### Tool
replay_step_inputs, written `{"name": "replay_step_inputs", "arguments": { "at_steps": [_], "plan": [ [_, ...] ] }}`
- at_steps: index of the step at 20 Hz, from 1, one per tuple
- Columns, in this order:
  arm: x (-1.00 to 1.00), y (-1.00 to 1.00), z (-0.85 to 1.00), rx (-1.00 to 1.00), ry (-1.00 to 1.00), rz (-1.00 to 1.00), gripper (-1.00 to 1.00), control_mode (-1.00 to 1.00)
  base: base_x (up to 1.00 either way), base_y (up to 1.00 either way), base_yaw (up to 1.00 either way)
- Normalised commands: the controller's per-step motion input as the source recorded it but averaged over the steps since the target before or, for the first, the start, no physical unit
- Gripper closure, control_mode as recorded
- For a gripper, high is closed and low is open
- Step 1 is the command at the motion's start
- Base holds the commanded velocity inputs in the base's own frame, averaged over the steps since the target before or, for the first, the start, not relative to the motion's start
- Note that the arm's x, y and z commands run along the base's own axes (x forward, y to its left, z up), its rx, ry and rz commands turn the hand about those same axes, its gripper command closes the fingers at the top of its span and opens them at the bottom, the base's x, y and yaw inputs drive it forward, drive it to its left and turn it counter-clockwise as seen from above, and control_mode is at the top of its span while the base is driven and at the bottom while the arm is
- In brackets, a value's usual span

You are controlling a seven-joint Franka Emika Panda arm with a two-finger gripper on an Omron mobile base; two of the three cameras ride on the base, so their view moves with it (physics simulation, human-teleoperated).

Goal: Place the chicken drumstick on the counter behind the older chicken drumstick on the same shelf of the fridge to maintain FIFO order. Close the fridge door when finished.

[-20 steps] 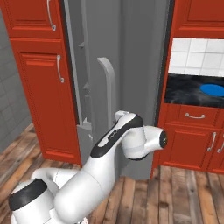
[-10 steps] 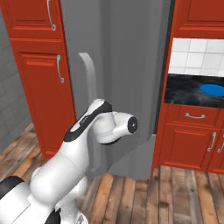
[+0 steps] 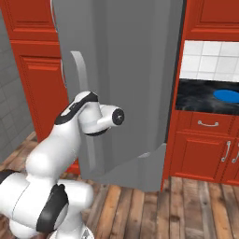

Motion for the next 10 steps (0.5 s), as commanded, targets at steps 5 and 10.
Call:
{"name": "replay_step_inputs", "arguments": {
  "at_steps": [5,10],
  "plan": [
    [0.69,0.44,0.14,0.00,0.00,-0.02,-1.00,-1.00,0.00,0.00,0.00],
    [0.64,0.31,0.19,0.00,0.00,-0.03,-1.00,-1.00,0.00,0.00,0.00]
  ]
}}
